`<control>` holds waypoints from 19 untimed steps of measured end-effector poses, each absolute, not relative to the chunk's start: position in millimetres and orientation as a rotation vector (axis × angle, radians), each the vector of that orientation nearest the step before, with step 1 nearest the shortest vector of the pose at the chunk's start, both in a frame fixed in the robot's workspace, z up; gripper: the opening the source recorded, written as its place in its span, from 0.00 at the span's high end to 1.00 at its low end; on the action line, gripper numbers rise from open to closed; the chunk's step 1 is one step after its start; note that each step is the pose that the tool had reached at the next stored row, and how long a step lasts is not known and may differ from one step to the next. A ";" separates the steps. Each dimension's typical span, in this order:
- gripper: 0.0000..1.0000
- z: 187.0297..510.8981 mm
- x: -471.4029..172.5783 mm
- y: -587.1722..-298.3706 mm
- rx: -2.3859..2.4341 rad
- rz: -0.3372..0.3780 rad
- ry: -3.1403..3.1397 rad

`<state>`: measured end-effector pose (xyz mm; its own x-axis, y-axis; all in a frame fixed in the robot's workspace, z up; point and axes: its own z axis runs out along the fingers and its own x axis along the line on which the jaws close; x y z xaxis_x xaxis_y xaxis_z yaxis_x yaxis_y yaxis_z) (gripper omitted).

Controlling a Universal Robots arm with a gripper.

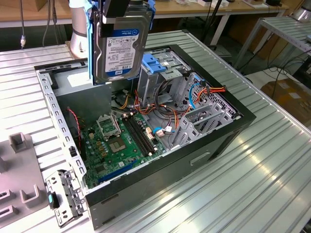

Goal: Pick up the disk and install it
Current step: 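Insert the disk into the insertion slot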

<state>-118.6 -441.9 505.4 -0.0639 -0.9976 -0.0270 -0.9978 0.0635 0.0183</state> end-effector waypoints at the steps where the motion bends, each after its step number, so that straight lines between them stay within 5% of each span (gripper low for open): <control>1: 0.63 505.3 -117.9 -442.3 -2.144 0.050 2.286; 19: 0.63 504.9 -113.1 -468.4 -2.144 0.050 2.286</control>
<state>-113.1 -468.4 504.9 -0.0640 -0.9976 -0.0271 -0.9978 0.0635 0.0183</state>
